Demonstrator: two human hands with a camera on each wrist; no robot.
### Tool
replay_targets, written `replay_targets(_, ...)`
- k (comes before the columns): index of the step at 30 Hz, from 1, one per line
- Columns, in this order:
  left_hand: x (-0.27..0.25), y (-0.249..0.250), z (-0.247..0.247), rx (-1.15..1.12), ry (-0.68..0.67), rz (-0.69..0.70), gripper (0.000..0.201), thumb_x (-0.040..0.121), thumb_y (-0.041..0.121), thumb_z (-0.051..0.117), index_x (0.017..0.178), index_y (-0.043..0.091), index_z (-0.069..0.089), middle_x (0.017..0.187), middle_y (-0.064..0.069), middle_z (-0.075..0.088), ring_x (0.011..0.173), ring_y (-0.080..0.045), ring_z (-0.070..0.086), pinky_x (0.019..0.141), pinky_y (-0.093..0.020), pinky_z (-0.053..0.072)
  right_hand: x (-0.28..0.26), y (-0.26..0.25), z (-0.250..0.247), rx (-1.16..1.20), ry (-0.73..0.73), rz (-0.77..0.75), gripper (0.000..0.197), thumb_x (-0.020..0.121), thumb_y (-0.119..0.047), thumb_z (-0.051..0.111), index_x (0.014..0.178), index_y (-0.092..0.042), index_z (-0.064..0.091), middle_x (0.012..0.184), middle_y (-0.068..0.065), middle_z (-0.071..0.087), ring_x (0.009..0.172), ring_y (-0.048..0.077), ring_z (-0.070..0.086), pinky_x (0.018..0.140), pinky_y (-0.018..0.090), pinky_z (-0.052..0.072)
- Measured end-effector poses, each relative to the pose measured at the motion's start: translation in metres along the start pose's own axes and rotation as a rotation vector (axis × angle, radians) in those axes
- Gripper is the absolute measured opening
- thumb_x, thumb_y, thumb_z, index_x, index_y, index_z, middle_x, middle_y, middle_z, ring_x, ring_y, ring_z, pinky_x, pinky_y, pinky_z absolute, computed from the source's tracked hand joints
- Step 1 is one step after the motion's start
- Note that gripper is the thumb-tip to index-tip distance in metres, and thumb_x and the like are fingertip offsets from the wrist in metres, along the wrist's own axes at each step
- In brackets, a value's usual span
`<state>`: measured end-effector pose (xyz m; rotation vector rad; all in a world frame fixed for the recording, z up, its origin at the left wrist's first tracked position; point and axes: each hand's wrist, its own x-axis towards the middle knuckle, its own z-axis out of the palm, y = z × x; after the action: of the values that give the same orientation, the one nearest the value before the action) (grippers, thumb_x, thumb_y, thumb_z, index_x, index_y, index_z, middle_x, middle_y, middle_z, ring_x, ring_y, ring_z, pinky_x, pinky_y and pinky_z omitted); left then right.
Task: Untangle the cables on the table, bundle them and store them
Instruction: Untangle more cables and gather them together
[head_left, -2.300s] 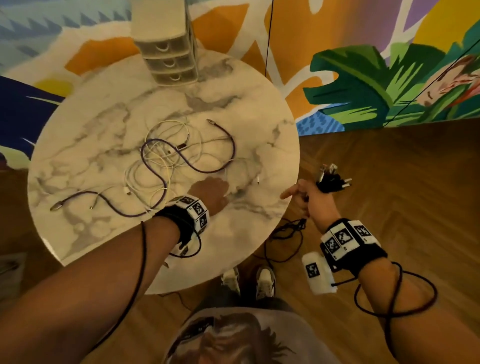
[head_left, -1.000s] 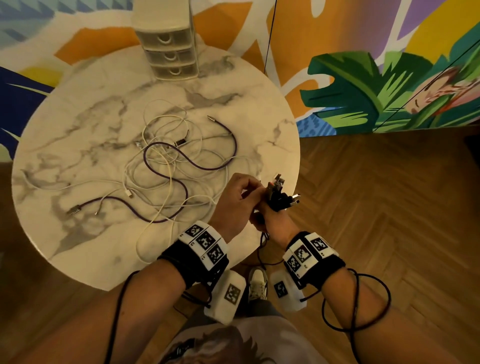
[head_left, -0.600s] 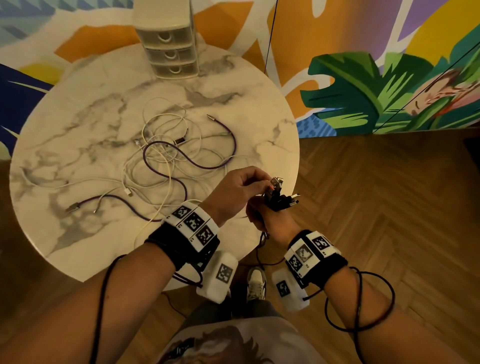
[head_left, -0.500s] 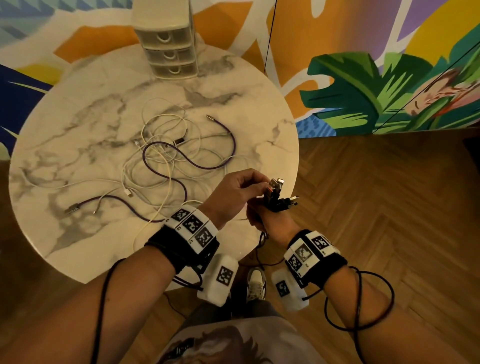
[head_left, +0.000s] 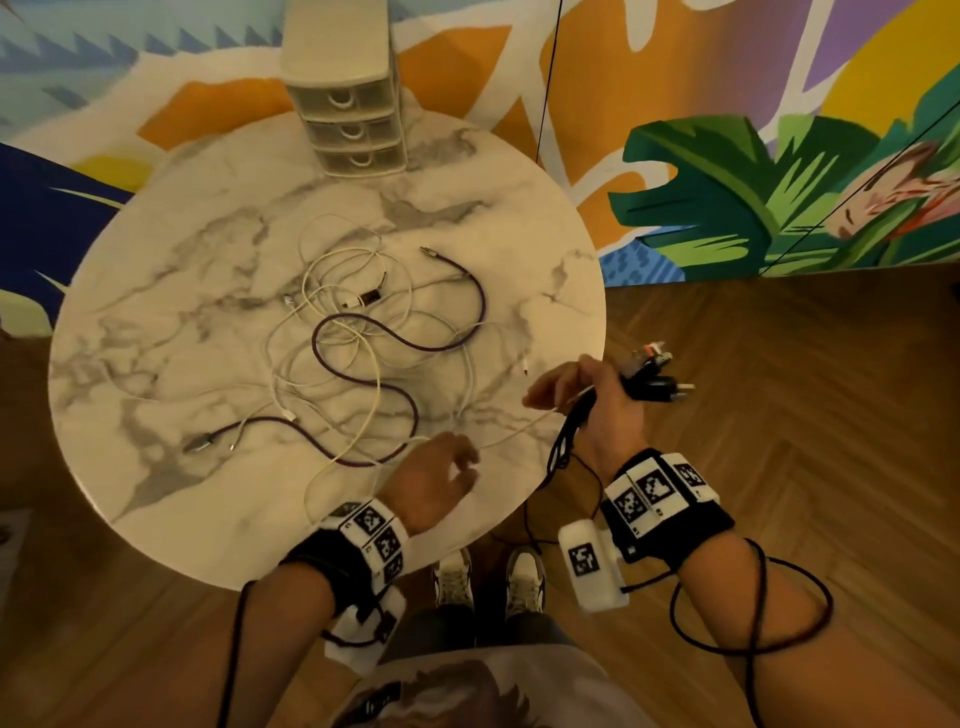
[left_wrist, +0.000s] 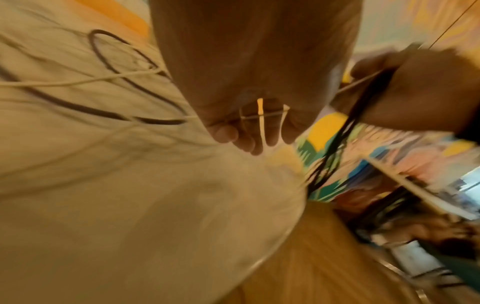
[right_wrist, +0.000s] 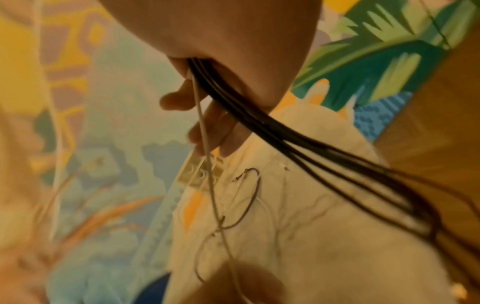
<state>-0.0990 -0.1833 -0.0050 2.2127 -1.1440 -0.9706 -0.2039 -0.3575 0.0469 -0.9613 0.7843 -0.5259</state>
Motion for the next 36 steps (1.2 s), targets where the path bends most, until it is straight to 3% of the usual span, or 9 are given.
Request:
replay_targets(3, 0.001, -0.047, -0.016, 0.08, 0.101, -0.091, 0.019, 0.093, 0.024, 0.052, 0.096, 0.009, 0.062, 0.09, -0.009, 0.061, 0.082, -0.026, 0.057, 0.069, -0.026, 0.035, -0.001, -0.007, 0.0, 0.228, 0.008, 0.074, 0.056, 0.096, -0.021, 0.032, 0.041, -0.013, 0.04, 0.04, 0.005, 0.036, 0.038, 0.024, 0.039, 0.057, 0.036, 0.052)
replay_targets(9, 0.045, -0.056, -0.129, 0.251, 0.584, -0.068, 0.012, 0.091, 0.009, 0.055, 0.091, -0.002, 0.061, 0.096, -0.024, 0.055, 0.087, -0.035, 0.054, 0.076, -0.038, 0.039, 0.001, -0.02, 0.0, 0.277, 0.026, -0.017, 0.054, 0.096, -0.022, 0.029, 0.042, -0.019, 0.031, 0.038, -0.002, 0.021, 0.037, 0.014, 0.019, 0.047, 0.026, 0.037)
replay_targets(15, 0.014, -0.107, -0.112, 0.438, 0.216, -0.317, 0.023, 0.093, 0.022, 0.052, 0.098, 0.003, 0.063, 0.105, -0.022, 0.056, 0.097, -0.039, 0.057, 0.079, -0.039, 0.043, 0.01, -0.052, -0.032, 0.355, 0.209, -0.192, 0.048, 0.095, -0.028, 0.034, 0.047, -0.02, 0.028, 0.039, -0.005, 0.022, 0.039, 0.014, 0.016, 0.048, 0.028, 0.017)
replay_targets(23, 0.023, -0.03, -0.126, 0.462, 0.648, 0.089, 0.026, 0.091, 0.025, 0.052, 0.084, 0.008, 0.07, 0.087, -0.009, 0.059, 0.084, -0.03, 0.051, 0.07, -0.037, 0.042, -0.002, -0.03, 0.013, 0.131, 0.098, -0.108, 0.055, 0.099, -0.023, 0.036, 0.045, -0.019, 0.03, 0.039, -0.006, 0.024, 0.037, 0.011, 0.018, 0.039, 0.022, 0.017)
replay_targets(26, 0.017, -0.003, -0.111, 0.638, 0.644, 0.255, 0.024, 0.088, 0.026, 0.052, 0.077, 0.012, 0.068, 0.081, -0.006, 0.06, 0.078, -0.029, 0.051, 0.065, -0.037, 0.038, -0.013, -0.017, 0.04, -0.173, -0.102, 0.036, 0.058, 0.102, -0.03, 0.035, 0.046, -0.016, 0.043, 0.037, -0.006, 0.032, 0.035, 0.009, 0.022, 0.04, 0.023, 0.016)
replay_targets(28, 0.01, 0.009, -0.097, 0.702, 0.61, 0.344, 0.015, 0.085, 0.021, 0.058, 0.077, 0.012, 0.067, 0.081, -0.005, 0.06, 0.079, -0.028, 0.051, 0.066, -0.038, 0.038, -0.017, -0.011, 0.054, -0.408, -0.187, 0.101, 0.059, 0.102, -0.037, 0.033, 0.064, -0.002, 0.061, 0.035, -0.008, 0.036, 0.033, 0.005, 0.025, 0.039, 0.017, 0.02)
replay_targets(30, 0.004, 0.016, -0.083, 0.74, 0.583, 0.425, 0.009, 0.083, 0.018, 0.061, 0.079, 0.012, 0.066, 0.082, -0.005, 0.059, 0.08, -0.027, 0.05, 0.067, -0.038, 0.036, -0.016, -0.006, 0.066, -0.573, -0.187, 0.145, 0.049, 0.1, -0.042, 0.036, 0.084, -0.007, 0.067, 0.036, -0.011, 0.042, 0.034, 0.005, 0.033, 0.041, 0.016, 0.025)
replay_targets(34, 0.003, 0.021, -0.061, 0.707, 0.575, 0.476, 0.009, 0.085, 0.017, 0.061, 0.09, 0.01, 0.063, 0.085, -0.006, 0.059, 0.08, -0.026, 0.051, 0.067, -0.038, 0.04, -0.011, 0.003, 0.081, -0.657, -0.151, 0.182, 0.038, 0.097, -0.031, 0.047, 0.061, -0.019, 0.046, 0.053, -0.002, 0.042, 0.051, 0.013, 0.037, 0.052, 0.026, 0.029)
replay_targets(36, 0.003, 0.017, -0.051, 0.599, 0.569, 0.393, 0.013, 0.087, 0.021, 0.053, 0.087, 0.012, 0.063, 0.084, -0.004, 0.059, 0.079, -0.025, 0.052, 0.067, -0.037, 0.043, -0.009, 0.004, 0.081, -0.68, -0.132, 0.149, 0.038, 0.097, -0.026, 0.045, 0.06, -0.02, 0.052, 0.054, 0.001, 0.045, 0.049, 0.012, 0.039, 0.048, 0.021, 0.031)
